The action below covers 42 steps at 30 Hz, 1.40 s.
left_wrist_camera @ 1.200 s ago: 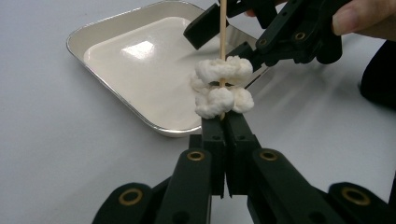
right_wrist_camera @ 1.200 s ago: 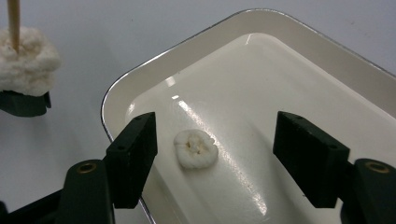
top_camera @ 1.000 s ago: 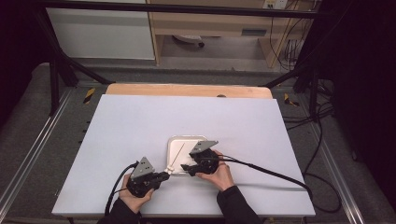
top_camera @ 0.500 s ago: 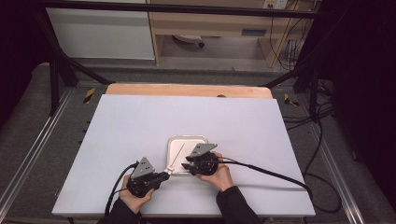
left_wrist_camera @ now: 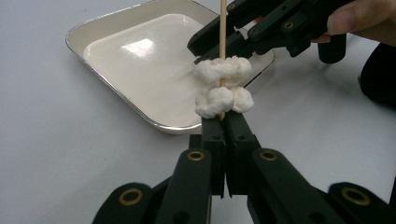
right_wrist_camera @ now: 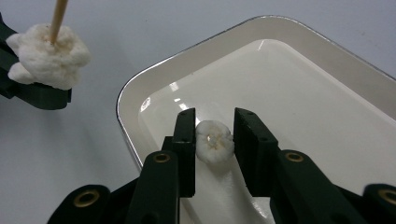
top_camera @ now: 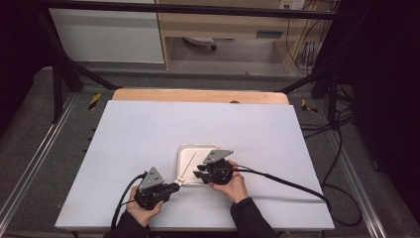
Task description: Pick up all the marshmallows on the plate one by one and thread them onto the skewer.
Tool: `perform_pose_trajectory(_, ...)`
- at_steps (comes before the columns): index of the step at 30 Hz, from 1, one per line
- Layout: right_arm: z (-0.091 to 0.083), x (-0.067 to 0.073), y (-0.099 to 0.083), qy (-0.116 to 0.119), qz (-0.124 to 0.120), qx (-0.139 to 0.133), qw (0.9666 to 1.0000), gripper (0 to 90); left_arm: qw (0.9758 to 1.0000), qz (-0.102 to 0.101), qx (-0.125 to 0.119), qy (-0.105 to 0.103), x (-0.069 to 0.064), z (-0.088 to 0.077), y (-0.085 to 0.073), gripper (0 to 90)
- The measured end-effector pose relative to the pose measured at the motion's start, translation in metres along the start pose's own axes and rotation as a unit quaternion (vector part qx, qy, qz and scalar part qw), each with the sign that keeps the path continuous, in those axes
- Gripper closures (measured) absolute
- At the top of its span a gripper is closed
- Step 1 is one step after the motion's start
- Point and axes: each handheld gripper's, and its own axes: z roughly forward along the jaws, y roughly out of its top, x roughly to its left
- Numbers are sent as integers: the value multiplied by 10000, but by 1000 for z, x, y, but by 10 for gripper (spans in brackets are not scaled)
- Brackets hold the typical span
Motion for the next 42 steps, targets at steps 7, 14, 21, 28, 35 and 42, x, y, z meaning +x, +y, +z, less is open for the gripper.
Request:
perform_pose_trajectory(7, -11, -2, 6, -4, 87, -45, 10000, 718, 10000, 11, -9, -18, -1, 0, 0, 880)
perform_pose_trajectory(14, -24, -7, 9, 26, 228, -210, 9995, 722, 10000, 25, -9, -19, -1, 0, 0, 880)
perform_pose_trajectory(21, -36, -13, 7, 58, 366, -369, 9986, 723, 10000, 61, -10, -33, -2, 0, 0, 880)
perform_pose_trajectory(28, -50, -18, 5, 105, 549, -579, 9968, 724, 10000, 87, 9, -29, -2, 0, 0, 880)
perform_pose_trajectory(35, -64, -22, 6, 157, 648, -819, 9944, 726, 10000, 89, -3, -34, -3, 1, 0, 880)
perform_pose_trajectory(42, -73, -23, 10, 169, 663, -955, 9931, 729, 9999, 112, 11, -41, -4, 1, 0, 880)
